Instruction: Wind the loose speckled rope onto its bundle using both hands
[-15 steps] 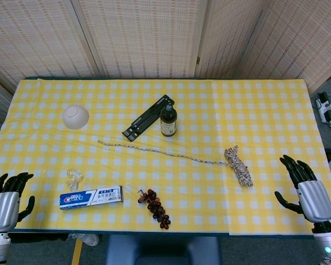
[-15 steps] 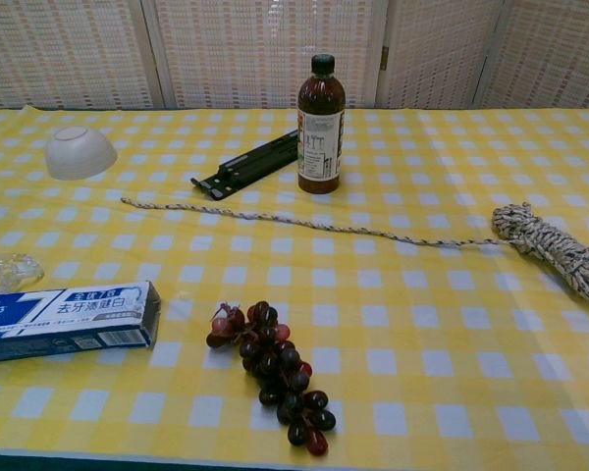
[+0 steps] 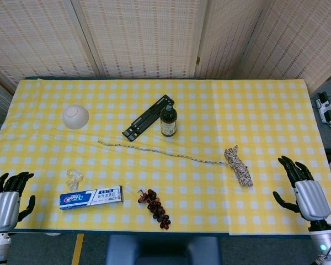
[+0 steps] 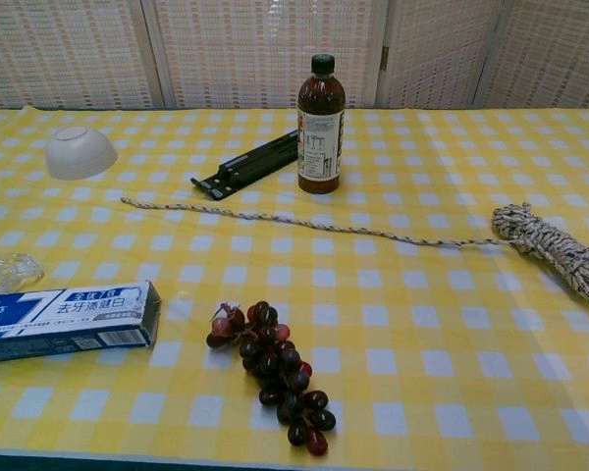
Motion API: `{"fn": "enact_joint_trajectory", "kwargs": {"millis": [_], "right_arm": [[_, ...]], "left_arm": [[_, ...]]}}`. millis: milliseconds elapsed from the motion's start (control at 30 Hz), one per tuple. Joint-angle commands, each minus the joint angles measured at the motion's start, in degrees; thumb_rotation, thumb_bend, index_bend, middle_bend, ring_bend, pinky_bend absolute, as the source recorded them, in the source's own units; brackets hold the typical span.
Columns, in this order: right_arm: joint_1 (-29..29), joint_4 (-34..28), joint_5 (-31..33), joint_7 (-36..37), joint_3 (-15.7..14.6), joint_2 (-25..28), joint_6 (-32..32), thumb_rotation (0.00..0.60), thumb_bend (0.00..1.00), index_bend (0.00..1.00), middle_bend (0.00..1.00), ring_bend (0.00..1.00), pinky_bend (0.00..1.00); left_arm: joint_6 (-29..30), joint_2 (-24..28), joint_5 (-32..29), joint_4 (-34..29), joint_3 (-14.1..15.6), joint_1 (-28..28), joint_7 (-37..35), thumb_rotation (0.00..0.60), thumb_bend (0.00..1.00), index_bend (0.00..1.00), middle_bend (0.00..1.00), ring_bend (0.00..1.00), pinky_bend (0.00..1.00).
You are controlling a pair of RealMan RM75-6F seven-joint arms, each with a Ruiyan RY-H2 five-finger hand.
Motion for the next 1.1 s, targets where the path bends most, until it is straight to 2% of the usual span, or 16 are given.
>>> {"fn": "enact_joint_trajectory", "kwargs": {"millis": [33,200,400,467,533,600,633,867,1100], "right_arm": [[1.33,-1.28,2.77,-1.07,0.19,-0.1,-4.02,0.6,0.34,0.0,0.1,0.2,0.11],[3.86,-2.25,6.89,-1.65,1.78,-0.94,-9.11,0.6,0.34,0.0,0.12,0.2,0.11],[8.91,-3.57,12.15,-1.4,3.78,-0.71,-18.63,0.6,0.35,0.0,0.15,0.19,0.11],[10.68,-4.3,14.57,0.27,4.65,-0.26,-22.36,0.6,0.39,0.0,0.15,0.19,0.11],[12.02,-4.34,16.66,2.02,5.61,0.03,-25.0,0.6,0.49,0.0,0.16,0.19,0.11],[13.46,-3.11,18.9,1.5,6.32,-0.18,-27.21,0.6,0.58,0.0,0.16,0.19,0.11],[14.21,-2.54,20.35,1.15,6.68,-0.45,-28.38,0.6,0.59,0.0,0.17,0.19,0.11],[18.14,1.56,25.88,2.98,8.31,-2.43,-35.32,0.6,0.6,0.0,0.18,0.19,0.11],[21.68,8.23,27.6,7.41,9.96,-6.22,-41.33,0.6,0.6,0.0,0.21,0.19,0.1]], "left_arm": [[-0.25,-0.01,0.05,0.03,0.23,0.04,-0.05,0.6,0.49,0.25,0.22,0.21,0.12],[-0.15,0.18,-0.12,-0.01,0.3,0.28,-0.4,0.6,0.49,0.25,0.22,0.21,0.13],[-0.48,0.21,-0.08,0.03,0.26,0.1,-0.39,0.6,0.49,0.25,0.22,0.21,0.13],[-0.56,0.19,-0.08,0.09,0.3,0.09,-0.38,0.6,0.49,0.25,0.22,0.21,0.13],[-0.68,0.17,-0.2,0.14,0.33,0.11,-0.48,0.6,0.49,0.25,0.22,0.21,0.13],[-0.86,0.15,-0.37,0.25,0.31,0.08,-0.59,0.6,0.49,0.25,0.22,0.21,0.13],[-0.98,0.15,-0.45,0.31,0.32,0.06,-0.56,0.6,0.49,0.25,0.22,0.21,0.13],[-1.65,-0.12,-0.76,0.38,0.31,-0.21,-0.21,0.6,0.49,0.26,0.22,0.21,0.13],[-2.0,-0.37,-0.69,0.19,0.16,-0.64,0.62,0.6,0.49,0.26,0.22,0.21,0.14]]}}
